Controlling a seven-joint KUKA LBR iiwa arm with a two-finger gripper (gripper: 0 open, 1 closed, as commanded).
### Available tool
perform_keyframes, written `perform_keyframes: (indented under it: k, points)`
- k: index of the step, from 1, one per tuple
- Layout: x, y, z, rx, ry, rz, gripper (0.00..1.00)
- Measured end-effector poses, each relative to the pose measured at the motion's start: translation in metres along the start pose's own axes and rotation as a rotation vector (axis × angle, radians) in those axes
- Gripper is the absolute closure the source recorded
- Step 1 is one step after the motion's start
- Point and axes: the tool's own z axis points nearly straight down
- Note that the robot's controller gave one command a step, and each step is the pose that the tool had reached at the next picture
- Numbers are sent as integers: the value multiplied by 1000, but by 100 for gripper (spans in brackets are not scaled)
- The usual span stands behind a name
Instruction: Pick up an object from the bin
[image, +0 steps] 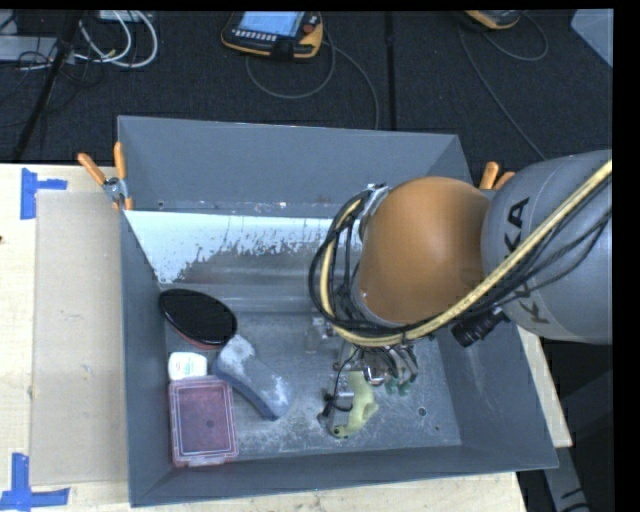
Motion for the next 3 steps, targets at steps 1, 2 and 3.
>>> perform_keyframes:
  k: [1,2,3]
  points:
    - [-2,-1,-4,-1,-8,3,0]
    - [-1,3,34,-1,-6,38,0]
    - [-1,7,69,1,3,54,0]
